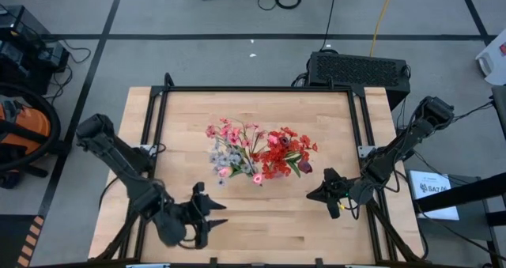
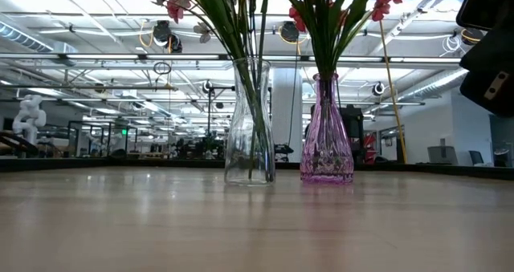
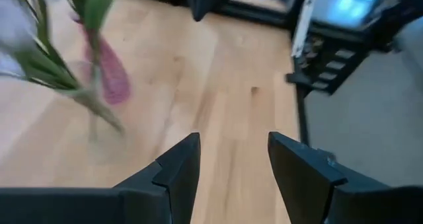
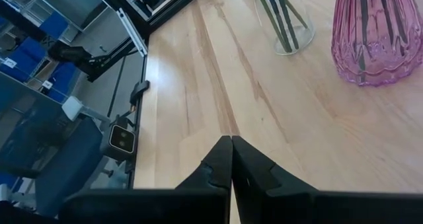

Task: Sort flowers into vase by color
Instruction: Return to Home Position

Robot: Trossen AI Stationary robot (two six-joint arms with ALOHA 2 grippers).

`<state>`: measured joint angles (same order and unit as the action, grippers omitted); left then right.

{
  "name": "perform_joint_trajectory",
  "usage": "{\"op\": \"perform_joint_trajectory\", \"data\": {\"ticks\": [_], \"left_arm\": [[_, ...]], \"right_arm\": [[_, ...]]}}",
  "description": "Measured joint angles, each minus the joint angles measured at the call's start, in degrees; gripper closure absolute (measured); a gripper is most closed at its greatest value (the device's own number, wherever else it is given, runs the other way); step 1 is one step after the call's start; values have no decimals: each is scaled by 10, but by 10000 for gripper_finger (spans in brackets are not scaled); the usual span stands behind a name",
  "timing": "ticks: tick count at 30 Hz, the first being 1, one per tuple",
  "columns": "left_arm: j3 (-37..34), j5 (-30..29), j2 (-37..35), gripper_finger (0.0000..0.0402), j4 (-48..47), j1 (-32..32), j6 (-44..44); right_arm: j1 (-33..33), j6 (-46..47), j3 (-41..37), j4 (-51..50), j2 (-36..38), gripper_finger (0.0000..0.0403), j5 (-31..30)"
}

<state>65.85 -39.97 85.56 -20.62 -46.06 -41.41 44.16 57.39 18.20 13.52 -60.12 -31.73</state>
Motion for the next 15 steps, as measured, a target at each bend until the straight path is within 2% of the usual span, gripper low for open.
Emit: {"op": "perform_joint_trajectory", "data": {"ticks": [4,8,10,15], "left_arm": [[-168,50,-47,217,264,23,67],[-319,159,-72,217,530,81,142],[-374,205,-77,217,592,112,149],[-467,264,-86,217,629,177,166]], "right_arm": [[0,0,0,-1,0,403,0],[0,0,0,0,0,403,0],[0,1,0,1,0,403,0],[0,2,0,20,0,403,0]]}}
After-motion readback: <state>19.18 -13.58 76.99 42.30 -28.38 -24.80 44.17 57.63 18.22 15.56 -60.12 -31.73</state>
